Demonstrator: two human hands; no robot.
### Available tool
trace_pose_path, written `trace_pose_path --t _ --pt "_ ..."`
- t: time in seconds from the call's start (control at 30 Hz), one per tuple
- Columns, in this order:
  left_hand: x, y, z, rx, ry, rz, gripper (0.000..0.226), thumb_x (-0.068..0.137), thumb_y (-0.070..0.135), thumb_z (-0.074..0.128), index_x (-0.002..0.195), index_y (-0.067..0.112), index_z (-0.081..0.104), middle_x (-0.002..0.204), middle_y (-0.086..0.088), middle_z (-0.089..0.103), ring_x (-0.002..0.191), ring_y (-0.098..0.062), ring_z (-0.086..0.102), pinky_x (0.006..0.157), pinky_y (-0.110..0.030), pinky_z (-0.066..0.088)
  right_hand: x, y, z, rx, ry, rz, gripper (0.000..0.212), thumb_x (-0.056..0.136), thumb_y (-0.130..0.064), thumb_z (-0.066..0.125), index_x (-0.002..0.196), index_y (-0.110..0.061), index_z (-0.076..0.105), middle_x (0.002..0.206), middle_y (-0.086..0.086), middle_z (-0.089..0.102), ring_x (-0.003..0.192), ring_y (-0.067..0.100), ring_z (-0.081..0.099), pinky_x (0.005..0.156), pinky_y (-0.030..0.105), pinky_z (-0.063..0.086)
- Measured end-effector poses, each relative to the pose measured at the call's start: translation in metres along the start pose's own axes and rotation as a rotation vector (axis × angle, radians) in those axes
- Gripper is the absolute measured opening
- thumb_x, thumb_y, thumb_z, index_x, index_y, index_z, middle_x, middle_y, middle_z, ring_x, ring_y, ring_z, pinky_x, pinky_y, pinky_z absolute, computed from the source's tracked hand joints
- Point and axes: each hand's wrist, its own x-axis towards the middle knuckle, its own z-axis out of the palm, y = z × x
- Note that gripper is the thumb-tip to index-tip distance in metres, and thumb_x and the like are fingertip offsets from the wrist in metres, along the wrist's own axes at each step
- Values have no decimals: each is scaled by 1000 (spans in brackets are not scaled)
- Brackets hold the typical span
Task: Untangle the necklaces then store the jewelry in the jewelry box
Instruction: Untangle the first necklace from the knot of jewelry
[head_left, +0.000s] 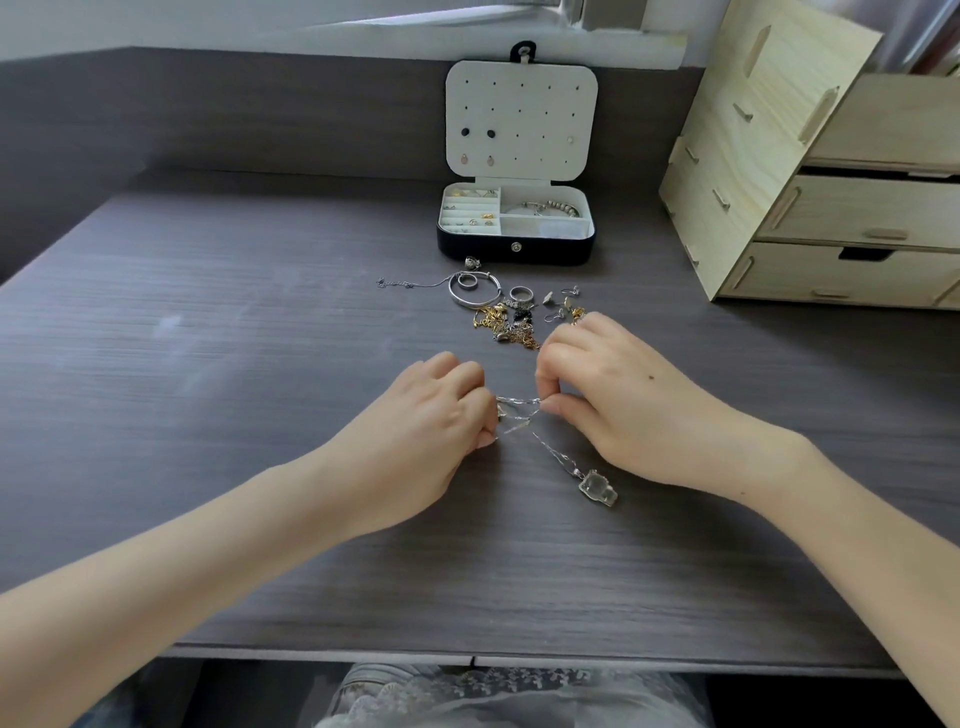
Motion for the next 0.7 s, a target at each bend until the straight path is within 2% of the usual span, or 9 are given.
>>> trace_pose_path --t 0.1,0.2,0.3,0.37,0.43,0.5,0.57,0.63,0.7 --pt "-4 3 -1 -125 21 -60 19 91 24 38 84 17 54 85 -2 54 76 -20 44 69 -35 36 -3 -4 -6 154 70 5 5 83 -10 52 78 -12 50 87 5 60 85 23 49 77 30 35" --pt "-3 7 -8 -375 53 -121 14 92 26 40 90 18 51 91 2 56 84 -15 46 78 -26 37 -3 -7 -12 363 51 76 8 90 -5 51 84 -8 53 82 -3 58 79 -1 45 72 12 34" --pt "-3 10 -19 -638 41 -292 12 94 19 44 91 15 55 90 7 60 86 -7 51 75 -12 38 -2 -8 -13 476 5 141 11 92 -2 49 85 -10 51 75 -9 59 66 4 45 62 13 33" --pt "-4 11 -25 -788 54 -342 11 91 22 41 85 19 49 84 10 64 83 -9 54 76 -19 41 -1 -7 -13 484 1 171 16 94 -4 47 82 -15 46 69 -8 57 60 5 43 58 15 32" --pt "-4 10 -31 -907 70 -380 12 89 25 38 82 17 45 77 11 63 80 -19 55 78 -34 43 1 -8 -13 454 5 200 21 94 -9 48 79 -23 42 64 -7 53 58 6 42 56 16 31" --pt "-4 10 -37 -1015 69 -415 13 86 25 39 80 15 44 68 12 58 72 -17 51 74 -36 41 3 -9 -15 412 20 229 26 95 -14 49 77 -30 40 59 -9 49 57 6 42 55 17 30" --pt "-3 10 -43 -1109 50 -427 14 85 23 41 78 12 42 62 11 50 64 -10 46 69 -28 41 5 -12 -19 381 40 241 27 94 -18 50 75 -33 38 55 -13 49 58 3 44 55 15 30" --pt "-1 11 -49 -1214 -6 -441 14 85 22 41 78 10 40 58 12 41 55 -8 38 56 -24 41 9 -16 -25 358 49 233 27 94 -21 51 75 -35 38 56 -19 51 58 -1 46 55 12 30" --pt "2 14 -56 -1231 -79 -457 14 87 24 41 78 13 39 58 14 37 52 -6 30 46 -17 33 16 -20 -32 329 63 210 22 94 -22 51 78 -33 41 54 -14 48 58 -2 46 55 11 31"
